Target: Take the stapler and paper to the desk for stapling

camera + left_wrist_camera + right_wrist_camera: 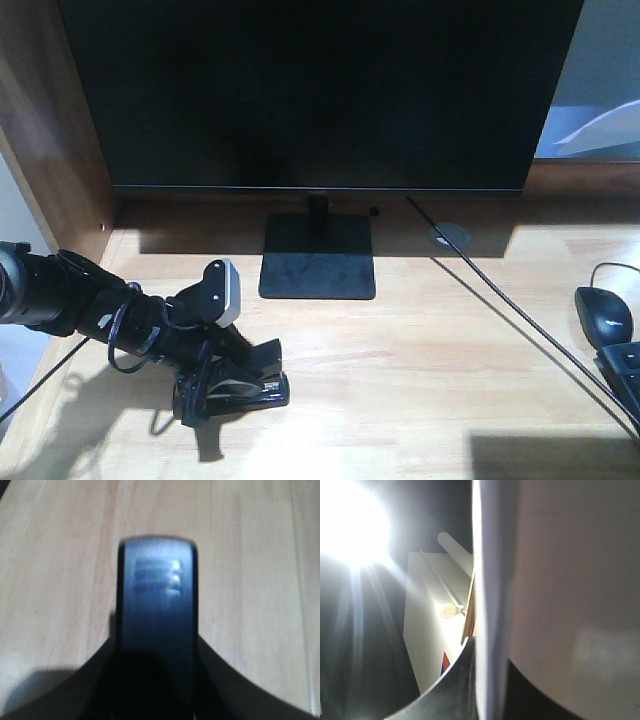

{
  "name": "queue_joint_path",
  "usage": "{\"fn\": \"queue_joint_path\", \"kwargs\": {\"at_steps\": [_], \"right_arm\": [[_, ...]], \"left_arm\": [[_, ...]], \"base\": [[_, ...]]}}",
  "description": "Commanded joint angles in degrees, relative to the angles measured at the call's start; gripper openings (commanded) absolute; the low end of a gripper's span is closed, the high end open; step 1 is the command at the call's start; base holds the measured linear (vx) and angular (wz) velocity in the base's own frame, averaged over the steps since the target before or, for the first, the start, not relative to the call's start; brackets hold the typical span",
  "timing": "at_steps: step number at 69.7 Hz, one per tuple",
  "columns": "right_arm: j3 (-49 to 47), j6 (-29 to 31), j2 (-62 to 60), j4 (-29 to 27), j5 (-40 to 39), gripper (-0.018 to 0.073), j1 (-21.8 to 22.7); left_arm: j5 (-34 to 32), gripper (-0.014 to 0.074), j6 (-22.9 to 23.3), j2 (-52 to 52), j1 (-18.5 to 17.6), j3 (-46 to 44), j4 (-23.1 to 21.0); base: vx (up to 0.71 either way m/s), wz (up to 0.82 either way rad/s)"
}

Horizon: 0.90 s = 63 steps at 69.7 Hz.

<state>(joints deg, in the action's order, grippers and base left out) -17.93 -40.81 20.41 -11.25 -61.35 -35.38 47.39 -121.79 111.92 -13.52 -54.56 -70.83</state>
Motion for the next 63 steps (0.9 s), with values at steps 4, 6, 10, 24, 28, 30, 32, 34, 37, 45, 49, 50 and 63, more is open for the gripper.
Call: {"fn": "queue_joint_path", "kwargs": {"at_steps": [4,6,10,24,28,30,32,34,37,45,49,50,63], "right_arm": [[-1.8,0.7,0.6,1.3,-1.2,-0.0006,0.1],[-1.8,0.7,0.6,1.3,-1.2,-0.0006,0.1],[-1.8,0.7,0.6,1.3,-1.2,-0.0006,0.1],[-1.8,0.7,0.6,1.3,-1.2,-0.0006,0.1],[-1.8,0.7,0.6,1.3,-1.2,-0.0006,0.1],[-1.8,0.7,0.6,1.3,-1.2,-0.0006,0.1],[-1.8,0.7,0.6,1.3,-1.2,-0.0006,0.1],[-1.8,0.7,0.6,1.3,-1.2,-0.0006,0.1],[-1.8,0.7,0.6,1.3,-1.2,-0.0006,0.1],[-1.8,0.7,0.6,1.3,-1.2,-0.0006,0.1],[-1.8,0.7,0.6,1.3,-1.2,-0.0006,0.1],[-1.8,0.7,0.6,1.3,-1.2,-0.0006,0.1],[-1.8,0.7,0.6,1.3,-1.2,-0.0006,0.1]], "left_arm": [[3.9,0.0514,-0.3,-2.2,-0.7,-1.3,-2.2],[4.2,0.0554,0.9,-2.2,-0.7,-1.3,-2.2],[4.4,0.0629,3.5,-2.2,-0.7,-1.3,-2.2],[4.1,0.0729,8.0,-2.7,-0.7,-1.3,-1.7],[4.1,0.0718,7.9,-3.2,-0.7,-1.3,-1.5],[3.9,0.0711,7.9,-3.4,-0.7,-1.5,-1.2],[3.8,0.0703,7.9,-3.8,-0.7,-1.5,-1.1],[3.6,0.0689,8.1,-4.2,-0.7,-1.7,-0.6],[3.6,0.0672,8.3,-4.9,-0.7,-1.9,-0.5],[2.9,0.06,8.4,-6.8,-0.7,-2.5,1.1],[2.9,0.0561,8.9,-8.0,-0.7,-2.7,1.5],[2.8,0.055,9.2,-8.3,-0.7,-2.7,1.5],[2.5,0.0392,14.0,-12.6,-0.7,-2.7,1.4]], "base": [[0.0,0.0],[0.0,0.0],[0.0,0.0],[0.0,0.0],[0.0,0.0],[0.0,0.0],[0.0,0.0],[0.0,0.0],[0.0,0.0],[0.0,0.0],[0.0,0.0],[0.0,0.0],[0.0,0.0]]}}
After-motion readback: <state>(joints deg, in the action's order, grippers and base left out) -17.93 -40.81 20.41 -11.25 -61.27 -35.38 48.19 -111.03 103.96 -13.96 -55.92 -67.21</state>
